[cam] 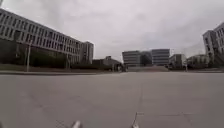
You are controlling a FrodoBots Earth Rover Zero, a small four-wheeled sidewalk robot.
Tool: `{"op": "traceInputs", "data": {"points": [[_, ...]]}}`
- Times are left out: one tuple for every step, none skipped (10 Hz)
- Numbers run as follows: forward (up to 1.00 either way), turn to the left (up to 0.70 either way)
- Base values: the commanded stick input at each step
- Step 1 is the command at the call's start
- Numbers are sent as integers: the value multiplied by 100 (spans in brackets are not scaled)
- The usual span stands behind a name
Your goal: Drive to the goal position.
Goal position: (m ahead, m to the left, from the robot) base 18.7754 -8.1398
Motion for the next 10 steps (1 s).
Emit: {"op": "traceInputs", "data": {"points": [[70, 0], [70, -1], [70, -29], [70, -33], [70, -30], [70, -14], [70, 0], [70, 0], [70, 0], [70, 0]]}}
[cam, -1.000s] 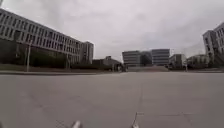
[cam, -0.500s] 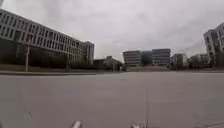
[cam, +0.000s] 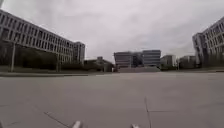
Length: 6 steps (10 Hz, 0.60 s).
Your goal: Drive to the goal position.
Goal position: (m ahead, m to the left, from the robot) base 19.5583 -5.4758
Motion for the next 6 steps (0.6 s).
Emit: {"op": "traceInputs", "data": {"points": [[70, 0], [70, 0], [70, 0], [70, 0], [70, 0], [70, 0]]}}
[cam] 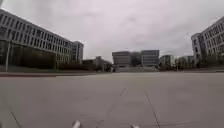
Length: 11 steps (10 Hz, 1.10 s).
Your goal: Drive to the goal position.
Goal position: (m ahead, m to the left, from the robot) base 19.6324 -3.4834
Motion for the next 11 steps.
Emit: {"op": "traceInputs", "data": {"points": [[70, -14], [70, -30], [70, -32], [70, -33], [70, -33], [70, -27], [70, -13], [70, -2], [70, 0], [70, 0], [70, 0]]}}
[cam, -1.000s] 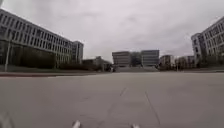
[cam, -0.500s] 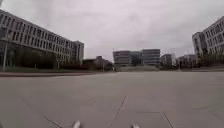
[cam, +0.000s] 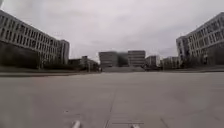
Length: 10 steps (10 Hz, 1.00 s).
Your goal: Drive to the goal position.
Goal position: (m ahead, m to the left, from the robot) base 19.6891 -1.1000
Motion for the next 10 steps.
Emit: {"op": "traceInputs", "data": {"points": [[70, 0], [70, 0], [70, 0], [70, 0], [70, 0], [70, 0], [70, 0], [70, 0], [70, -8], [70, -30]]}}
